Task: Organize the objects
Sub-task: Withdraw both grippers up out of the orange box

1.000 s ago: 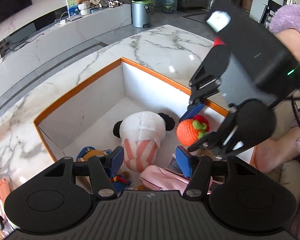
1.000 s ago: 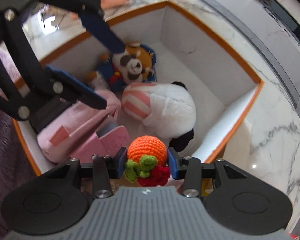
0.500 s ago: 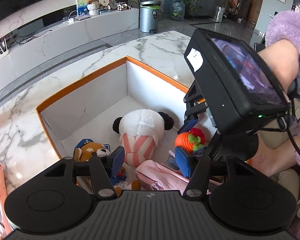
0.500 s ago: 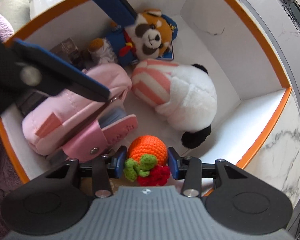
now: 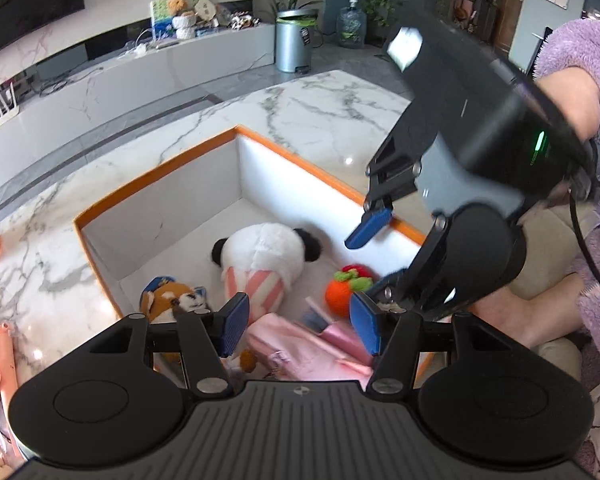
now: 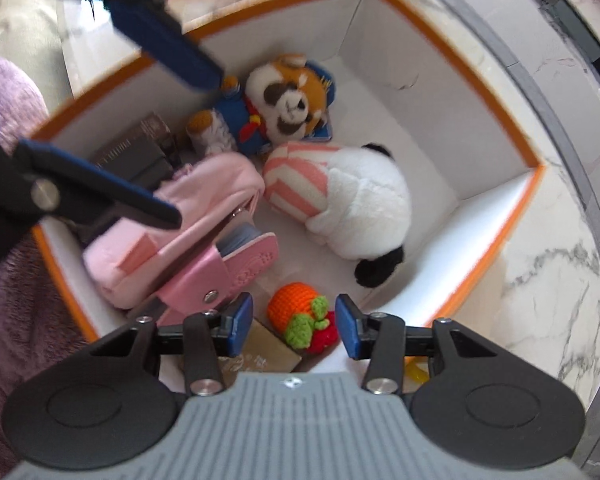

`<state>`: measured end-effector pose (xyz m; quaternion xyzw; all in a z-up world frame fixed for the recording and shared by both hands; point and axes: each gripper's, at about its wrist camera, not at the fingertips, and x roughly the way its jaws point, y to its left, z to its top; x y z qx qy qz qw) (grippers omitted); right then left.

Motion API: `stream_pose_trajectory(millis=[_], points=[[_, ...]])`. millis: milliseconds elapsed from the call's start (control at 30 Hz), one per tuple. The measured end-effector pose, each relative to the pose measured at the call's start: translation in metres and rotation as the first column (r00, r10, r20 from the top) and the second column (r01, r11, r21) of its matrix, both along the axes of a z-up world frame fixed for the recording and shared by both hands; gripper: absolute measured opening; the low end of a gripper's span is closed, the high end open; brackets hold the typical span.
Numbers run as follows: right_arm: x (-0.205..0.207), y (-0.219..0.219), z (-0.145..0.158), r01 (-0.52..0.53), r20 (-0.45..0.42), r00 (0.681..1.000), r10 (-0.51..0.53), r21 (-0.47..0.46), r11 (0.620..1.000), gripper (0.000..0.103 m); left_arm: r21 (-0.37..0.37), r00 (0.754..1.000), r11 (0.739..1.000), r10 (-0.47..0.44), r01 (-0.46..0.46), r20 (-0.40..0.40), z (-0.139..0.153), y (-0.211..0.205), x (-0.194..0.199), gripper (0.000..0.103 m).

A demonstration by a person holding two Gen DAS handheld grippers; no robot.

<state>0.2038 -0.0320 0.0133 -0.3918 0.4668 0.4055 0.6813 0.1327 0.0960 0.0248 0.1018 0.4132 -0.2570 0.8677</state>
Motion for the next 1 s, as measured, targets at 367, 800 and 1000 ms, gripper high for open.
stream_pose_trajectory(millis=[367, 800, 1000], points=[[-0.018, -0.129, 0.077, 0.259, 0.064, 0.954, -0.291, 0.303, 0.917, 0.05, 0.038, 0.988, 0.994, -0.108, 0.104, 0.11, 0.023, -0.067, -0.008, 0.059], [0.026, -0.198, -0.013, 0.498, -0.143, 0.859, -0.492, 0.46, 0.735, 0.051, 0.165, 0.993, 0.981, -0.11, 0.102, 0.039, -0.006, -0.149, 0.05, 0.056], [0.072, -0.181, -0.04, 0.503, -0.198, 0.862, -0.467, 0.452, 0.737, 0.057, 0.167, 0.997, 0.984, -0.071, 0.07, 0.001, -0.011, -0.146, 0.084, 0.056]])
